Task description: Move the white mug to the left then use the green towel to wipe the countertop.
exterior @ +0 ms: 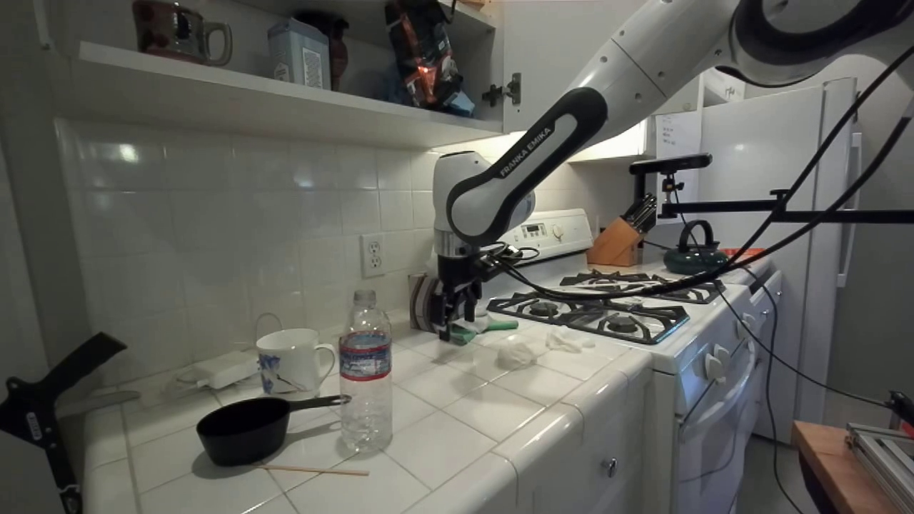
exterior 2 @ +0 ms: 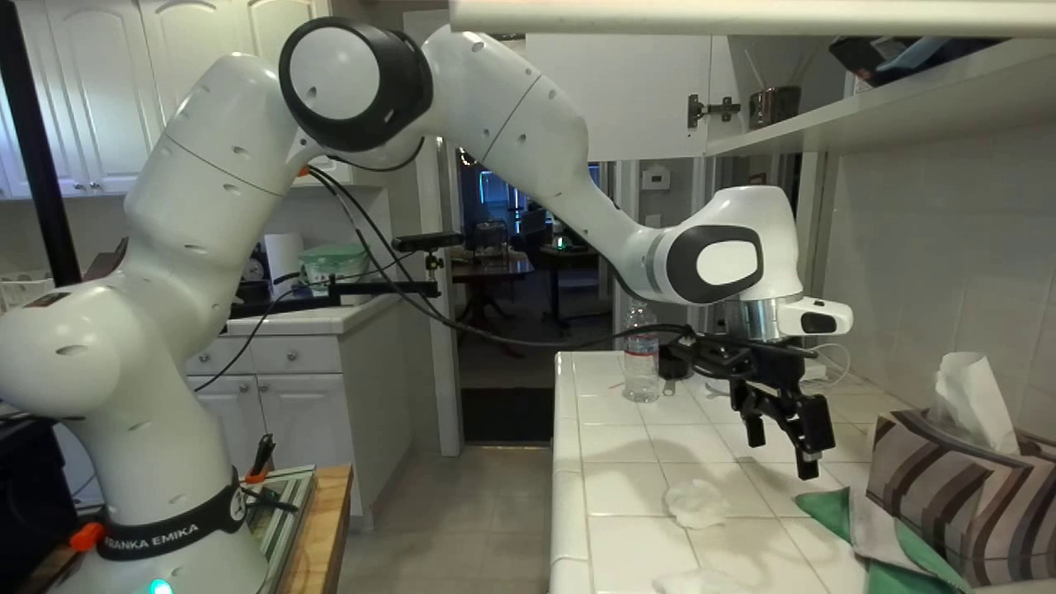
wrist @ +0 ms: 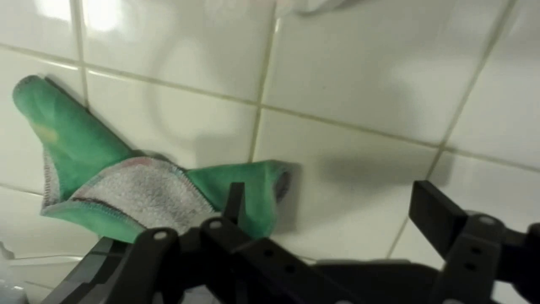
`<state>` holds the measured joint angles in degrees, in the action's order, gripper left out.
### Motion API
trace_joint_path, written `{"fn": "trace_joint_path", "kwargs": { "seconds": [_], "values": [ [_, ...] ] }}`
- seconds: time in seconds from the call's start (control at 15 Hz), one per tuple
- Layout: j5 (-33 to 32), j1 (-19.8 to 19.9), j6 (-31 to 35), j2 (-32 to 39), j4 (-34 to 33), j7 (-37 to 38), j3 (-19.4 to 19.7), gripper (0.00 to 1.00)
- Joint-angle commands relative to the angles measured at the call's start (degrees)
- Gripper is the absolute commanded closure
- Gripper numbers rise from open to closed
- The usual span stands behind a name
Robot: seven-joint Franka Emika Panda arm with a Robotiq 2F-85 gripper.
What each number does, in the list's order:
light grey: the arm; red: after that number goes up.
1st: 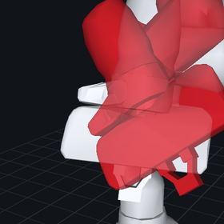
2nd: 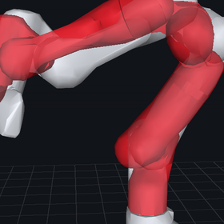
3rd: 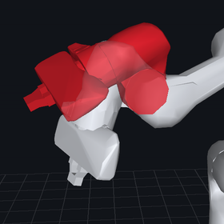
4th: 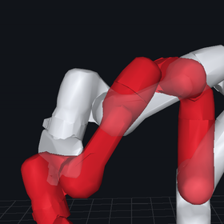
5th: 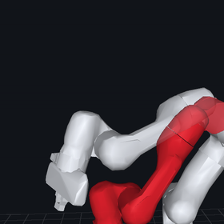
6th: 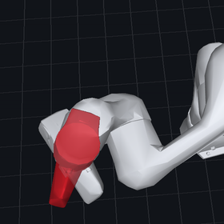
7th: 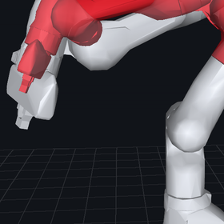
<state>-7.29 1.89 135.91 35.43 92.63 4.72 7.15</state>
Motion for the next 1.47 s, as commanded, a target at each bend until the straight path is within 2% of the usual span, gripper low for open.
{"fn": "trace_joint_path", "kwargs": {
  "seconds": [0.0, 0.27, 0.67, 0.8, 1.0, 1.2, 1.4],
  "values": [
    [-0.99, 0.23, 0.4, 4.82, -5.8, 4.09, 2.53, 0.0],
    [-0.83, 1.04, 0.28, 8.87, -10.3, 6.05, 4.44, 0.0],
    [0.16, 3.37, 0.25, 13.17, -16.15, 6.65, 5.23, 0.0],
    [0.56, 4.04, -0.42, 14.37, -17.64, 6.64, 5.02, 0.26],
    [1.08, 3.86, -4.25, 14.57, -18.25, 7.76, 4.95, 0.49],
    [0.72, 3.0, -7.0, 11.27, -14.4, 7.68, 4.46, 0.69],
    [1.03, 3.35, -8.25, 6.9, -9.05, 2.87, 2.19, 0.89]
  ]
}}
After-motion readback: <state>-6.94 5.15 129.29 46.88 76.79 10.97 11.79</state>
